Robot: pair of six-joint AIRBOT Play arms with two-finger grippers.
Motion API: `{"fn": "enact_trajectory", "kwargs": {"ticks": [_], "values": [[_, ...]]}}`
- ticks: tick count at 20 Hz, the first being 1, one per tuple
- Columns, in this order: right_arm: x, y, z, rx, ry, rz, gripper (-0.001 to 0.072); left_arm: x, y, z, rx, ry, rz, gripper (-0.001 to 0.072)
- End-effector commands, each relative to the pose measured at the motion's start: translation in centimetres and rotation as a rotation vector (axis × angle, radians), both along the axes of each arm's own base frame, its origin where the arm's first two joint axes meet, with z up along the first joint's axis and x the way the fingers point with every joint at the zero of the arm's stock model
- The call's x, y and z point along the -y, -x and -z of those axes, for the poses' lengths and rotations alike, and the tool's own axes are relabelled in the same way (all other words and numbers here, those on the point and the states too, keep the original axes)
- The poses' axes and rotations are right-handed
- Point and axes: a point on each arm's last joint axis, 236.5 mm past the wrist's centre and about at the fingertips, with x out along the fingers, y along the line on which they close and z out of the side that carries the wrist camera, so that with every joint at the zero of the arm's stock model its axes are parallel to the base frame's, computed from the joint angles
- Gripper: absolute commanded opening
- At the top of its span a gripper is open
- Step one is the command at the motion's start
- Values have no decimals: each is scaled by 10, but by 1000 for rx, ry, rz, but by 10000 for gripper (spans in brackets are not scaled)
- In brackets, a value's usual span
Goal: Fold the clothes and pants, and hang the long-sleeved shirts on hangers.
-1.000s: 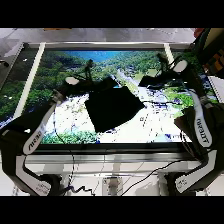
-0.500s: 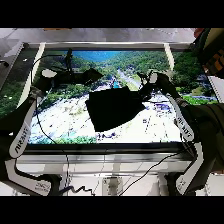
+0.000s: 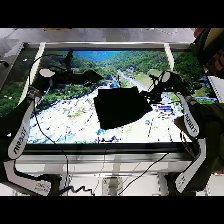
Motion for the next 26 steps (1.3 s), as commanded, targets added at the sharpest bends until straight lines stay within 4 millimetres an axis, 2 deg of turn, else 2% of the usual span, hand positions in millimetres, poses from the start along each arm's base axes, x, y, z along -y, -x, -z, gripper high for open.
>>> {"fn": "enact_trajectory", "kwargs": {"ticks": [1, 3, 6, 8, 9, 10, 11, 12, 13, 15, 17, 20, 24, 26], "values": [[-21, 16, -3, -142, -239, 64, 690, 0, 2, 0, -2, 0, 9, 708], [-48, 19, 3, -171, -344, 55, 690, 0, 3, 2, 21, -21, 22, 708], [-101, -2, 2, -77, -447, 58, 682, -7, 2, 16, 37, -98, 28, 708], [-124, -15, 7, -4, -419, 72, 471, -17, 1, 29, 47, -177, 29, 708], [-137, -17, 8, 19, -413, 63, 410, -20, 1, 33, 53, -209, 35, 707], [-151, -14, 9, 30, -410, 47, 295, -25, 1, 38, 64, -248, 35, 700], [-164, -11, 8, 36, -412, 31, 139, -30, -1, 41, 76, -280, 34, 667], [-177, -8, 6, 43, -419, 15, 22, -34, -1, 41, 89, -306, 32, 618], [-187, -6, 1, 67, -429, -17, 22, -37, -1, 39, 104, -325, 30, 586], [-198, -11, -17, 131, -444, -71, 22, -48, -2, 27, 152, -377, 19, 585], [-196, -25, -50, 206, -460, -76, 21, -62, -1, 8, 224, -451, 7, 585], [-169, -47, -117, 347, -475, -48, 21, -80, 10, -34, 343, -545, -13, 584], [-103, -50, -196, 475, -454, -15, 20, -85, 30, -97, 471, -543, -53, 585], [-56, -45, -226, 526, -381, 20, 21, -86, 40, -119, 519, -538, -66, 584]]}}
